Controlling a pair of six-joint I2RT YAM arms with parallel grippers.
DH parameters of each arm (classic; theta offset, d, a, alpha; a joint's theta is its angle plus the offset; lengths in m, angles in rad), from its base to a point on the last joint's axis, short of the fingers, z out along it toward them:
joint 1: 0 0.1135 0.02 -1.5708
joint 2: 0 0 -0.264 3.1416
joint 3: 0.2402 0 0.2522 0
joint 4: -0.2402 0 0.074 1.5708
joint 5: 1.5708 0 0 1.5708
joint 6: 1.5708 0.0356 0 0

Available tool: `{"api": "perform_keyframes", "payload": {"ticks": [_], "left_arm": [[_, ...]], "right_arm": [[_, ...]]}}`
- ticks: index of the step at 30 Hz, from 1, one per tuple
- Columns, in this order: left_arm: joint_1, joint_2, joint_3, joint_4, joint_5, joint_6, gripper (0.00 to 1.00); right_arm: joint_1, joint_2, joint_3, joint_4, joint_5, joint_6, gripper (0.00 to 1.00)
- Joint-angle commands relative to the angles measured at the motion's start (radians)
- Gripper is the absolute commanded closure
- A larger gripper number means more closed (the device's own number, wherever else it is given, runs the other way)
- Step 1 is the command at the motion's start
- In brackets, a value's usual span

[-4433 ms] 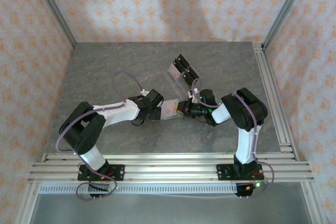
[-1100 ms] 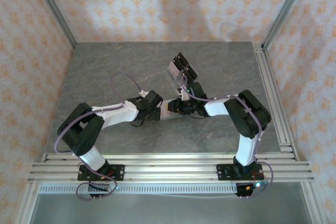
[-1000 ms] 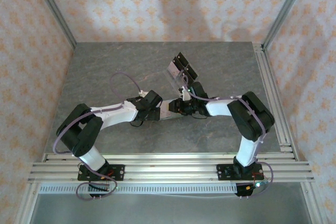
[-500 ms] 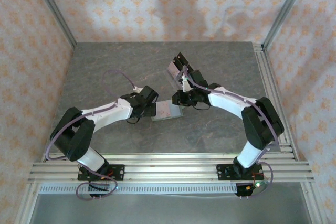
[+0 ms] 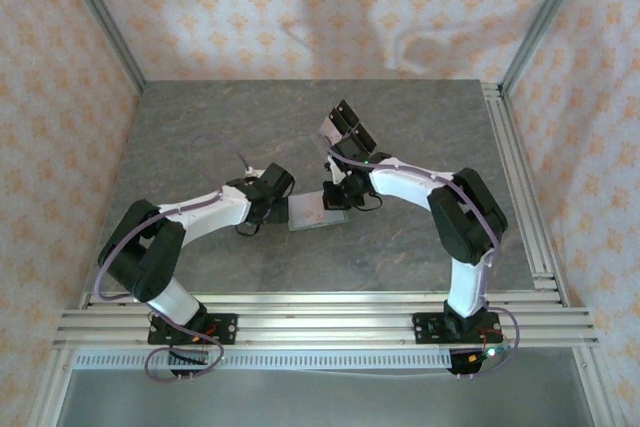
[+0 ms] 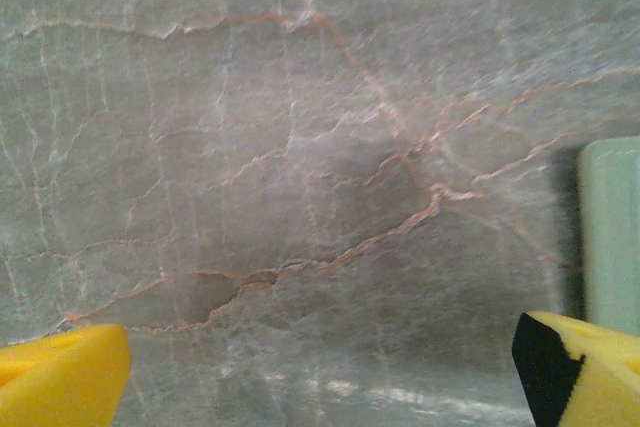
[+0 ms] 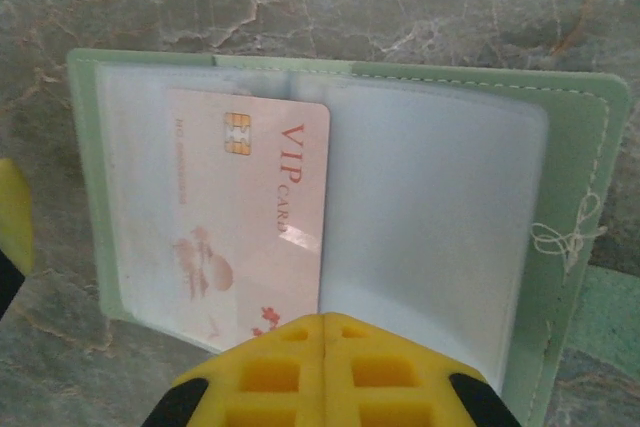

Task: Put the credit cards into the card holder

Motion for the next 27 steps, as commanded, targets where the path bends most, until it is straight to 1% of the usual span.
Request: {"api": "perform_keyframes", "payload": {"ticks": [1, 8, 27], "left_arm": [[0.01, 0.025, -0.013, -0.031, -0.042, -0.006, 0.0], [0.01, 0.058, -0.008, -0.01, -0.027, -0.004, 0.0], [0.01, 0.088, -0.004, 0.032, 0.015, 0.004, 0.0]], "right_arm": [[0.005, 0.025, 0.03, -0.041, 0.044, -0.018, 0.97], [0.007, 0.056, 0.054, -0.045, 0.041, -0.021, 0.97], [0.069, 0.148, 0.175, -0.06, 0.001, -0.005, 0.98]]}}
